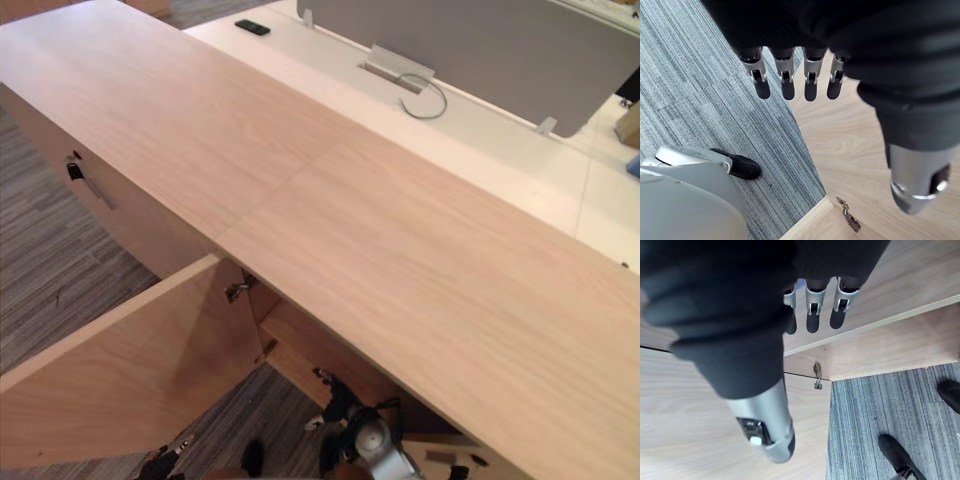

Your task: Walk over to the cabinet, pick up the folder, carry it to the office cabinet, place the folder inside the office cabinet, then close the office cabinet door

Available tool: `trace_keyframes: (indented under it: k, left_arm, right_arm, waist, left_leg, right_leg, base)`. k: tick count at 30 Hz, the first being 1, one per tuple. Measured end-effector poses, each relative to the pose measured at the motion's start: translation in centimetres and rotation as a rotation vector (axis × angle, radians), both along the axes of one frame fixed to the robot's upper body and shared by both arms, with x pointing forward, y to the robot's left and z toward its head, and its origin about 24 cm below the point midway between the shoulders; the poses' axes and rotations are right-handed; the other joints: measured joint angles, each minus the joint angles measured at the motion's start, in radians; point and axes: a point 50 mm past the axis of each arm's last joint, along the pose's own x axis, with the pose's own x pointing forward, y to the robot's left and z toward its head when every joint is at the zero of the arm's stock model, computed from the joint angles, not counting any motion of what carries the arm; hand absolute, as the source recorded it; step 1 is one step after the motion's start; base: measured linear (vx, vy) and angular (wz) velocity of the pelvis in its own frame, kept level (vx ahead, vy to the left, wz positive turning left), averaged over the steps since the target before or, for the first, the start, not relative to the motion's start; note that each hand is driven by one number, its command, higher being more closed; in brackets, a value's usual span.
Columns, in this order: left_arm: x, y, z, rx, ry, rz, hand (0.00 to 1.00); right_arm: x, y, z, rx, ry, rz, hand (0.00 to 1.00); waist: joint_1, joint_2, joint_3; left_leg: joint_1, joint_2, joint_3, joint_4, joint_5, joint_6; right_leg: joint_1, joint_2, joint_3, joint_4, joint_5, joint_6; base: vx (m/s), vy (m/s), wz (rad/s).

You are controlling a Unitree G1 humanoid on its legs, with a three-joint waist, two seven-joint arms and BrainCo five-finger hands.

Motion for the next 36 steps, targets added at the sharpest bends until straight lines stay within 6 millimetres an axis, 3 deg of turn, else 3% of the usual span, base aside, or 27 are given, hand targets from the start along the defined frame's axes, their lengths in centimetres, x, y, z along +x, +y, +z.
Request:
trace_keyframes:
  k: [11, 19, 20, 21, 23, 26, 27, 28, 29, 30, 31, 32, 33, 34, 36]
  left_arm:
    - [0.3, -0.2, 0.0, -0.001, -0.004, -0.023, 0.00]
    - [1.2, -0.3, 0.4, -0.007, -0.046, -0.008, 0.00]
    - [1.4, -0.4, 0.4, -0.009, -0.056, -0.007, 0.00]
    - [1.6, -0.5, 0.5, -0.011, -0.068, -0.009, 0.00]
    - [1.6, -0.8, 0.5, -0.016, -0.072, -0.008, 0.00]
    - [0.3, -0.6, 0.3, -0.013, -0.042, 0.007, 0.00]
    - [0.3, -0.6, 0.2, -0.014, -0.039, 0.008, 0.00]
    - [0.4, -0.5, 0.3, -0.013, -0.043, 0.011, 0.00]
    - [0.4, -0.6, 0.3, -0.014, -0.042, 0.009, 0.00]
    - [0.2, -0.8, 0.2, -0.018, -0.037, 0.007, 0.00]
    - [0.3, -1.4, 0.0, -0.031, -0.038, 0.003, 0.00]
    - [0.4, -1.7, 0.0, -0.037, -0.040, -0.005, 0.00]
    - [1.7, -1.6, 0.2, -0.030, -0.061, -0.030, 0.00]
    - [2.6, -1.0, 0.6, -0.007, -0.077, -0.049, 0.00]
    - [2.3, -0.3, 0.7, 0.016, -0.067, -0.049, 0.00]
  right_arm:
    - [-0.4, -0.1, -0.2, -0.005, 0.011, 0.007, 0.00]
    - [0.7, -0.7, 0.2, -0.031, -0.019, 0.019, 0.00]
    - [1.0, -1.1, 0.4, -0.044, -0.031, 0.020, 0.00]
    - [1.0, -1.5, 0.4, -0.059, -0.031, 0.020, 0.00]
    - [1.0, -2.2, 0.3, -0.094, -0.034, 0.031, 0.00]
    - [1.1, -2.5, 0.3, -0.111, -0.041, 0.028, 0.00]
    - [1.4, -2.7, 0.3, -0.116, -0.038, 0.016, 0.00]
    - [1.7, -3.5, 0.3, -0.130, -0.036, -0.010, 0.00]
    - [1.7, -3.9, 0.2, -0.143, -0.036, -0.016, 0.00]
    - [1.6, -4.8, 0.2, -0.174, -0.035, -0.017, 0.00]
    - [1.7, -5.6, 0.3, -0.200, -0.038, -0.017, 0.00]
    - [2.0, -5.9, 0.4, -0.211, -0.043, -0.018, 0.00]
    - [2.8, -5.6, 0.6, -0.197, -0.048, -0.040, 0.00]
    - [2.9, -4.6, 0.5, -0.169, -0.047, -0.040, 0.00]
    - [2.6, -3.1, 0.4, -0.144, -0.047, -0.027, 0.00]
  waist:
    - [-0.007, 0.002, -0.006]
    - [0.004, 0.022, 0.004]
    - [-0.001, 0.037, 0.013]
    - [0.001, 0.044, 0.015]
    - [0.008, 0.059, 0.019]
    - [0.001, 0.064, 0.018]
    - [-0.004, 0.055, 0.025]
    - [-0.012, 0.058, 0.030]
    - [-0.017, 0.062, 0.031]
    - [-0.018, 0.083, 0.026]
    - [-0.018, 0.129, 0.027]
    - [-0.018, 0.151, 0.034]
    - [-0.025, 0.127, 0.070]
    - [-0.030, 0.100, 0.099]
    - [-0.025, 0.087, 0.105]
  left_leg:
    - [-0.004, 0.000, -0.037, -0.050, 0.046, 0.002]
    - [-0.109, -0.015, -0.146, 0.037, 0.039, -0.026]
    - [-0.140, 0.013, -0.049, 0.075, -0.017, -0.013]
    - [-0.151, 0.035, 0.021, 0.091, -0.039, -0.032]
    - [-0.160, 0.056, 0.090, 0.097, -0.039, -0.038]
    - [-0.167, 0.057, 0.144, 0.087, -0.039, -0.047]
    - [-0.204, 0.062, 0.173, 0.191, -0.055, -0.009]
    - [-0.245, 0.088, 0.177, 0.323, -0.078, 0.002]
    - [-0.249, 0.109, 0.178, 0.361, -0.079, -0.009]
    - [-0.238, 0.158, 0.162, 0.372, -0.077, -0.046]
    - [-0.209, 0.219, 0.137, 0.331, -0.021, -0.119]
    - [-0.187, 0.226, 0.112, 0.298, -0.046, -0.172]
    - [-0.175, 0.167, 0.099, 0.281, -0.085, -0.153]
    - [-0.175, 0.122, 0.085, 0.281, -0.071, -0.141]
    - [-0.168, 0.097, 0.065, 0.287, -0.069, -0.129]
  right_leg:
    - [0.005, 0.000, -0.045, -0.021, 0.023, -0.009]
    - [-0.007, -0.017, -0.178, 0.004, 0.005, -0.025]
    - [0.000, -0.025, -0.218, 0.013, -0.002, -0.028]
    - [0.002, -0.035, -0.243, 0.027, -0.011, -0.031]
    - [0.001, -0.052, -0.270, 0.054, -0.030, -0.025]
    - [-0.005, -0.089, -0.306, 0.079, -0.046, -0.021]
    - [-0.021, -0.132, -0.325, 0.107, -0.045, -0.021]
    - [-0.048, -0.180, -0.335, 0.156, -0.045, -0.021]
    - [-0.059, -0.200, -0.336, 0.178, -0.046, -0.021]
    - [-0.085, -0.231, -0.337, 0.222, -0.048, -0.017]
    - [-0.111, -0.251, -0.334, 0.286, -0.066, 0.010]
    - [-0.126, -0.265, -0.329, 0.325, -0.083, 0.034]
    - [-0.155, -0.330, -0.310, 0.386, -0.094, 0.051]
    - [-0.137, -0.367, -0.315, 0.385, -0.084, 0.043]
    - [-0.086, -0.374, -0.319, 0.338, -0.061, 0.046]
  base:
    - [-0.03, 0.005, 0.11]
    - [-0.01, -0.008, 0.51]
    - [-0.05, -0.006, 0.76]
    - [-0.04, 0.012, 0.92]
    - [0.00, 0.040, 0.59]
    - [0.02, 0.083, 0.39]
    - [0.04, 0.127, 0.52]
    - [0.05, 0.145, 0.49]
    - [0.06, 0.241, 0.35]
    - [0.08, 0.379, 0.23]
    - [0.08, 0.450, 0.16]
    - [0.00, 0.434, 0.27]
    - [-0.09, 0.373, 0.52]
    - [-0.12, 0.301, 0.61]
    - [-0.08, 0.143, 0.48]
